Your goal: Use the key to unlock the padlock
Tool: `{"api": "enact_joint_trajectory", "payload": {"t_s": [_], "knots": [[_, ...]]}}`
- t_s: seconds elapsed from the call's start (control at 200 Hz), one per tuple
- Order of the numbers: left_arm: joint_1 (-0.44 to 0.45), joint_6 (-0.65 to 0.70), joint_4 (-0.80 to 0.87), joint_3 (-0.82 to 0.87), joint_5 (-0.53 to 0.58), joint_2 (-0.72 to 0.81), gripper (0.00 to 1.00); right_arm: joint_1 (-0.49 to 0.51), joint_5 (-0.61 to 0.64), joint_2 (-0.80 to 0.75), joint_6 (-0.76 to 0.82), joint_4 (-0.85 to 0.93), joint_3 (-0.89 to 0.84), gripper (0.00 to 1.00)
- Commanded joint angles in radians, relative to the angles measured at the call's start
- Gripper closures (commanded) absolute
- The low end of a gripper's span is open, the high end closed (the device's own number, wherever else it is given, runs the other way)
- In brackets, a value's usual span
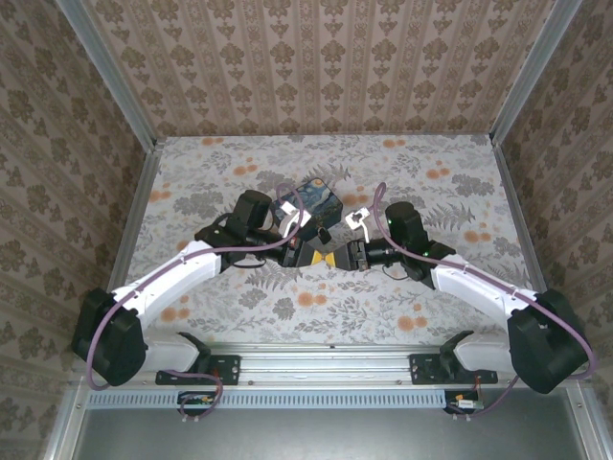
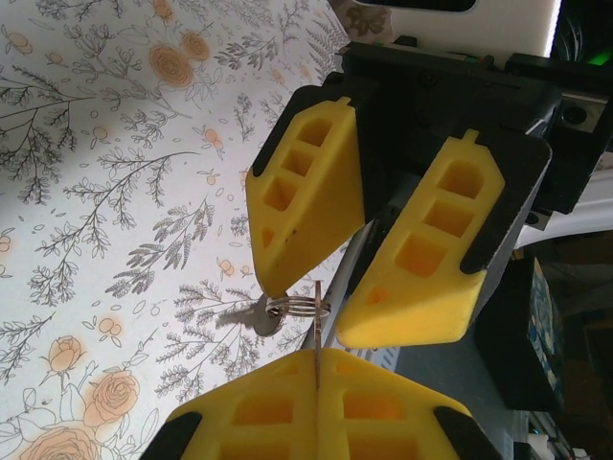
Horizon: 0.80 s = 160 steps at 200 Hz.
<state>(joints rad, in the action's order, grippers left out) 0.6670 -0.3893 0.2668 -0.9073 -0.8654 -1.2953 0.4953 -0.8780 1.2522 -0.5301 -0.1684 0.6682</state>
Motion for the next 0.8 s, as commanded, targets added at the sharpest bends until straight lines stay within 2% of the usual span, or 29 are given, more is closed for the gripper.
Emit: {"api": "enact_joint_trajectory", "payload": {"t_s": [0.0, 0.13, 0.245, 0.35, 0.465, 0.515, 0.555, 0.68, 0.795], "knots": [[0.006, -0.01, -0.029, 0.012, -0.027, 0.025, 1.0, 0.006, -0.039, 0.007, -0.012, -0.061, -0.019, 0.68], [0.008, -0.013, -0.036, 0.016, -0.029, 0.027, 1.0, 0.008, -0.056, 0.01, -0.023, -0.088, -0.024, 0.75], [0.008, -0.014, -0.039, 0.02, -0.026, 0.027, 1.0, 0.011, -0.084, 0.007, -0.038, -0.13, -0.037, 0.85], [0.006, -0.018, -0.048, 0.026, -0.026, 0.027, 1.0, 0.012, -0.12, -0.005, -0.065, -0.192, -0.058, 0.87], [0.005, -0.021, -0.055, 0.032, -0.023, 0.024, 1.0, 0.017, -0.124, -0.025, -0.067, -0.199, -0.066, 0.94], [0.001, -0.022, -0.055, 0.035, -0.018, 0.025, 1.0, 0.018, -0.121, -0.033, -0.067, -0.2, -0.069, 1.0], [-0.006, -0.026, -0.054, 0.038, -0.01, 0.027, 1.0, 0.017, -0.116, -0.038, -0.064, -0.195, -0.07, 1.0], [-0.052, -0.05, -0.054, 0.057, 0.01, 0.047, 0.64, 0.015, -0.081, -0.045, -0.027, -0.135, -0.068, 1.0], [-0.085, -0.063, -0.06, 0.072, -0.003, 0.08, 0.56, 0.015, -0.065, -0.033, -0.012, -0.106, -0.065, 1.0]]}}
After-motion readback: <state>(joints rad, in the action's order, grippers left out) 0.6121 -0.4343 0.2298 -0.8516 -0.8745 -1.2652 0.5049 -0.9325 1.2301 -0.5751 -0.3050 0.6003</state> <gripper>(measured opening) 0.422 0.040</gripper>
